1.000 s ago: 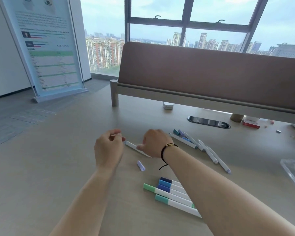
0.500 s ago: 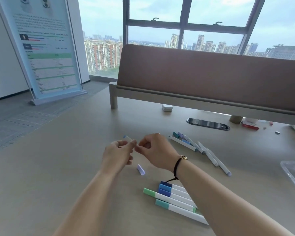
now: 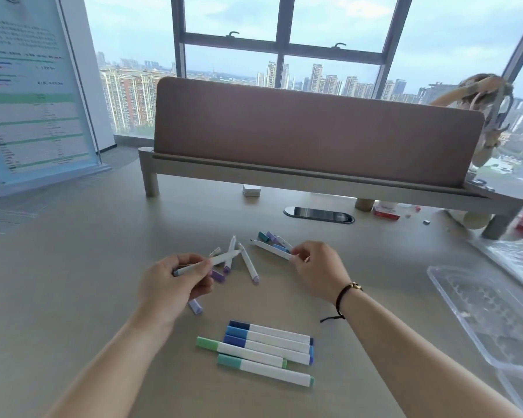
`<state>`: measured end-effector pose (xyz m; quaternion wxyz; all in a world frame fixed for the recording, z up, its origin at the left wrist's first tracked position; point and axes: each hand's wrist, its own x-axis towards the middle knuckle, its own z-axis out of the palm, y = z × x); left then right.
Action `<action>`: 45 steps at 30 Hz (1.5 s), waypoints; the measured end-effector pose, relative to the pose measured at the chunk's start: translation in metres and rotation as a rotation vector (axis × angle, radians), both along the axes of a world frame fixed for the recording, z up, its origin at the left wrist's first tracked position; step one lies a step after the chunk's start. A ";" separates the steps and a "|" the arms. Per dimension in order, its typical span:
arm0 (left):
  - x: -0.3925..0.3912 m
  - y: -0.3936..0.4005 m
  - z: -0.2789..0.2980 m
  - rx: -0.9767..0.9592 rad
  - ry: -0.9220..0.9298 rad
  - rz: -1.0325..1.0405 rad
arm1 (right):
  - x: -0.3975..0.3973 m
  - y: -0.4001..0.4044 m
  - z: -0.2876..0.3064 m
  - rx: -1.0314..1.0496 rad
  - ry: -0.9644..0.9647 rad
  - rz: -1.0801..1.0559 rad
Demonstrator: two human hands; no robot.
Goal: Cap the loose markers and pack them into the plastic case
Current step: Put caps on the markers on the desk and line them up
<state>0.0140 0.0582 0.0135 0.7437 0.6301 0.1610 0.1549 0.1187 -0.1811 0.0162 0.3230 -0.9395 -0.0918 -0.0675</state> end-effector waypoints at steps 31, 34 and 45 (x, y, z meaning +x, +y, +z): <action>-0.017 -0.023 0.009 -0.151 -0.047 -0.138 | -0.051 -0.015 0.009 0.582 0.117 -0.071; -0.023 -0.034 0.009 -0.177 -0.055 -0.234 | -0.084 -0.028 0.005 0.782 0.211 -0.051; -0.031 -0.043 0.011 -0.162 -0.094 -0.391 | -0.105 -0.040 -0.011 0.450 0.081 0.073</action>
